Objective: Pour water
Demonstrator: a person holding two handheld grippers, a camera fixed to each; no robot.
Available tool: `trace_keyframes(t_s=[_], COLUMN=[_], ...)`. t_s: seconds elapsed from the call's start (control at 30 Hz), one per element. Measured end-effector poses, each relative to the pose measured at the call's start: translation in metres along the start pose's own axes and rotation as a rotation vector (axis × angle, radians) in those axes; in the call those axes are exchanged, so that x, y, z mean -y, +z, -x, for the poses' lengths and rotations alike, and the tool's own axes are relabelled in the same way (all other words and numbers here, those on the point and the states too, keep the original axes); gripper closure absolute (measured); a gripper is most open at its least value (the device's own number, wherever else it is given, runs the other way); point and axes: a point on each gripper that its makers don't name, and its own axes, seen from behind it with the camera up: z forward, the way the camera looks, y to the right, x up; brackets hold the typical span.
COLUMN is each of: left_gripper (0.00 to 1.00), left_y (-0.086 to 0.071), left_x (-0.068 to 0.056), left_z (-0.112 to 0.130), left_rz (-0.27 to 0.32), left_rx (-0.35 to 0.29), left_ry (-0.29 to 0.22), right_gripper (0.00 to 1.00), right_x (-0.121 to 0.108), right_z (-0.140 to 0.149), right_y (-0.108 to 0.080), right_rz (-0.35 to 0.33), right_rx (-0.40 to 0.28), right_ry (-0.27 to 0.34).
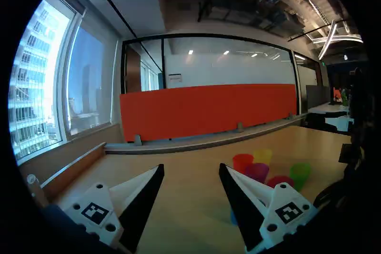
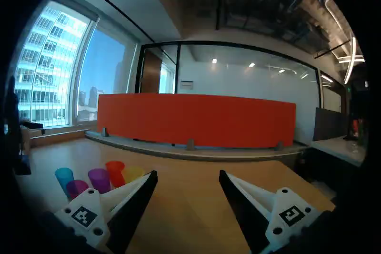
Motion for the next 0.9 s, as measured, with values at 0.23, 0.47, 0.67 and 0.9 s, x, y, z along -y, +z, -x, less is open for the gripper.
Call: trace_keyframes(t_s=[0.23, 0.47, 0.67, 0.9], left_gripper=[0.15, 0.15, 0.15, 0.15], left_y=[0.000, 0.002, 0.004, 0.006], left_x=[0.001, 0.002, 0.001, 0.000], left_z=[-0.004, -0.004, 0.002, 0.005], left_rz=[-0.025, -0.044, -0.053, -0.070], left_rx=[-0.035, -0.054, -0.052, -0.063], left_ry=[-0.020, -0.024, -0.014, -0.014], right_gripper=[0.00, 0.00, 0.00, 0.00], right_x=[-0.008, -0.022, -0.025, -0.022], right_z=[-0.005, -0.002, 0.001, 0.003], right_y=[-0.005, -0.007, -0.011, -0.013], right_rz=[0.042, 0.089, 0.108, 0.109], right_rx=[-0.038, -0.041, -0.038, -0.036], right_ry=[0.021, 0.013, 0.025, 0.038])
